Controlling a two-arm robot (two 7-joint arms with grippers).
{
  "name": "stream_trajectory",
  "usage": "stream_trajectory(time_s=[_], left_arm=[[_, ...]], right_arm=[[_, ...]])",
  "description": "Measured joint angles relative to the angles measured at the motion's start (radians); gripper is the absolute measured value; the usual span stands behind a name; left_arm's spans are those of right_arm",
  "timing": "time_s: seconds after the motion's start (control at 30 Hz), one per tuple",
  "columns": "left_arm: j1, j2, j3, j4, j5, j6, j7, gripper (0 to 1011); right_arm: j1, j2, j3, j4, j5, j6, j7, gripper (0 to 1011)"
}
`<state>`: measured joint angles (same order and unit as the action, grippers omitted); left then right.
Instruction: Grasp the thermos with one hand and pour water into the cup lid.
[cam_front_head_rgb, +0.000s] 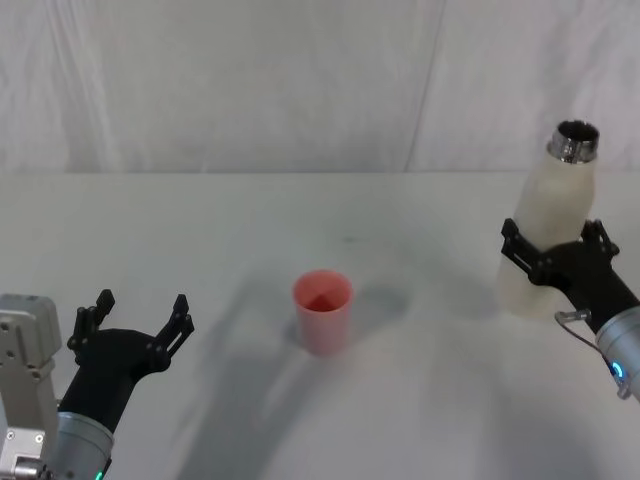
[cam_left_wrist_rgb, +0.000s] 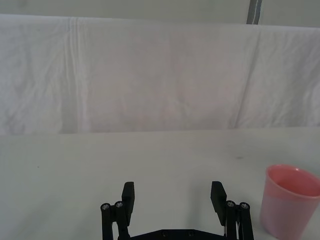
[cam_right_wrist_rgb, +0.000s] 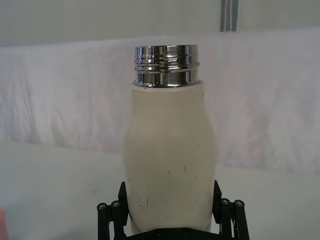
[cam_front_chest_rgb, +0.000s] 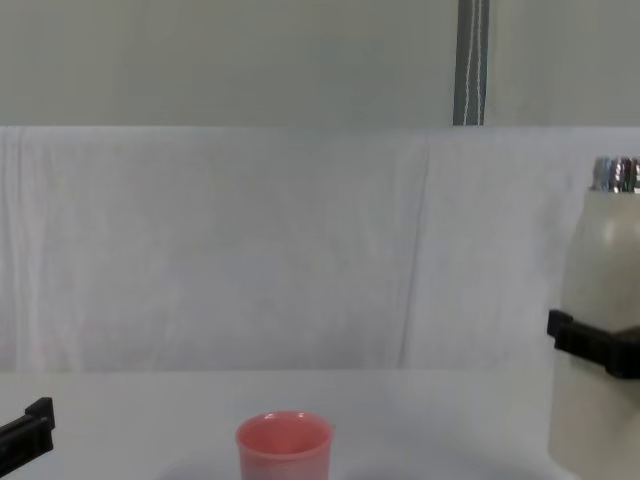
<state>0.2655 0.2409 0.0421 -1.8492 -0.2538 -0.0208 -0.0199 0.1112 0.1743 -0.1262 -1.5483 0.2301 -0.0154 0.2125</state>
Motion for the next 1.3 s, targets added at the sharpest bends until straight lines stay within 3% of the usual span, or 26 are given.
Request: stream_trajectory(time_s=[0.3,0.5,0.83,0.9,0.97,1.3], left_arm=[[0.0,0.0,0.0,0.0,0.0,0.0,0.0,1001],[0.0,0.0,0.0,0.0,0.0,0.0,0.0,1001],[0.0,0.0,0.0,0.0,0.0,0.0,0.0,1001],[0.0,0.0,0.0,0.0,0.0,0.0,0.0,1001],[0.0,0.0,0.0,0.0,0.0,0.0,0.0,1001],[0.0,0.0,0.0,0.0,0.0,0.0,0.0,1001]], right_arm=[[0.002,0.021,-0.021,-0.054,-0.011,0.03,0.0,950],[0.002,0.05,-0.047,-0.073,-0.056,0.04,-0.001,950],[0.028,0.118,-0.124,-0.095,-0.232,0.057,-0.003,950],[0.04,0.135,-0.151,-0.1,-0.301,0.061,-0.003,950],[0.044,0.138,-0.157,-0.101,-0.316,0.062,-0.003,950],[0.093,0.163,-0.242,-0.096,-0.522,0.056,-0.007,950]])
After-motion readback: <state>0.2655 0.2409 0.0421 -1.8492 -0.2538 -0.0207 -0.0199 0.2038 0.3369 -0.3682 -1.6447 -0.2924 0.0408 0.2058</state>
